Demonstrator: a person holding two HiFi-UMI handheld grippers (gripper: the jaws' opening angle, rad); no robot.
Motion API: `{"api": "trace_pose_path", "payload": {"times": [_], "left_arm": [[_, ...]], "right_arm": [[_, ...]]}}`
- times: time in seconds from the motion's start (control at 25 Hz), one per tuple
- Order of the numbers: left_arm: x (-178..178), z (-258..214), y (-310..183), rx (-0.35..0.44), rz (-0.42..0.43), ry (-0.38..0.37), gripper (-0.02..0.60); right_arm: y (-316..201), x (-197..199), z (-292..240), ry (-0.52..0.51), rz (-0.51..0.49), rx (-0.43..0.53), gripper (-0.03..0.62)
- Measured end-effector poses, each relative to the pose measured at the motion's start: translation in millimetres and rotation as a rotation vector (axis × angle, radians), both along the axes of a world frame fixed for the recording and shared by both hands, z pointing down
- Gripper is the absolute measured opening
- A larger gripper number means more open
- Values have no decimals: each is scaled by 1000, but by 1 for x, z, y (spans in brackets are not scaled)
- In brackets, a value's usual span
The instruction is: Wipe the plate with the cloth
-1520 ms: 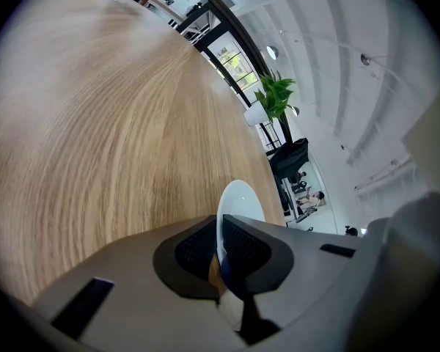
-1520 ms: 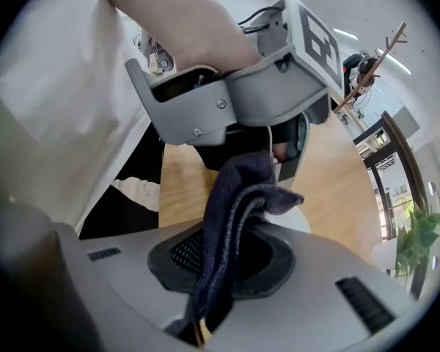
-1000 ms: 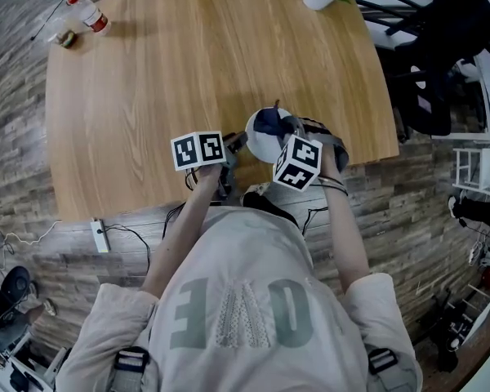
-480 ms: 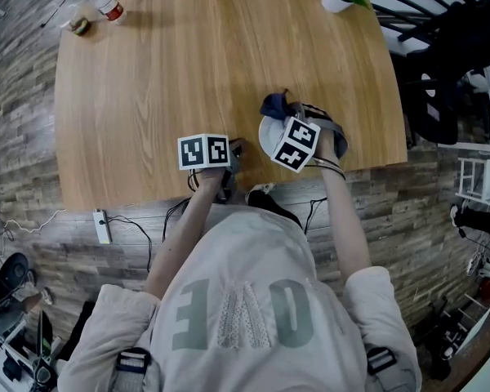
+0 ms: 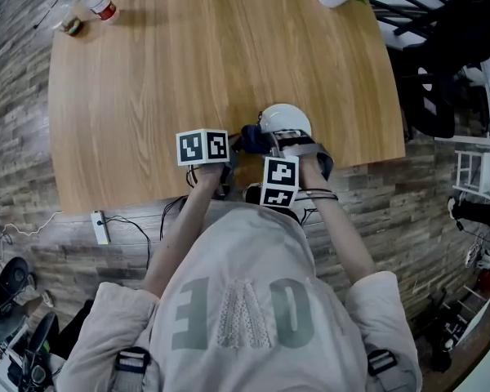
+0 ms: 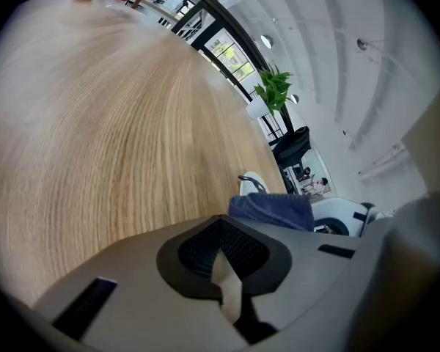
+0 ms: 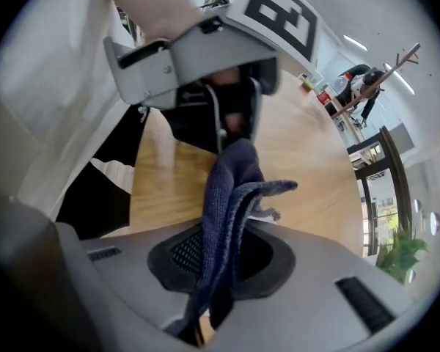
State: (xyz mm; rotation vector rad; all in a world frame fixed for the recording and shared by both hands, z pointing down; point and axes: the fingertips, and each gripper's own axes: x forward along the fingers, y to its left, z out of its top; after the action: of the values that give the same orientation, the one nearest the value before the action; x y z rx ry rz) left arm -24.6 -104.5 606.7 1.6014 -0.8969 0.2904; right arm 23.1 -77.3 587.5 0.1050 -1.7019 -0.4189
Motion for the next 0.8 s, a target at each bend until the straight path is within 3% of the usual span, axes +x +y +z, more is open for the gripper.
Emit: {"api": "trace_pose_path", "payload": {"times": [0.28, 0.4, 0.48, 0.56, 0.72, 0.8], "left_arm": [[3, 0, -4, 9, 15, -14, 8], [-1, -15, -16, 119, -23, -16, 8], [-2, -44, -26, 266, -77, 5, 8], [0, -85, -45, 448, -62, -20, 8], [17, -192, -84, 894, 139, -261, 8], [27, -245, -85, 1087, 170, -341, 8]], "right_arm": [[14, 3, -1, -12, 4, -14, 60], [-3, 1, -17, -91, 81, 24, 60], [-15, -1, -42, -203, 182, 59, 60], [-38, -2, -78, -361, 301, 121, 60], [-85, 2, -167, -711, 470, 305, 60], [-88, 9, -209, -872, 521, 372, 60]]}}
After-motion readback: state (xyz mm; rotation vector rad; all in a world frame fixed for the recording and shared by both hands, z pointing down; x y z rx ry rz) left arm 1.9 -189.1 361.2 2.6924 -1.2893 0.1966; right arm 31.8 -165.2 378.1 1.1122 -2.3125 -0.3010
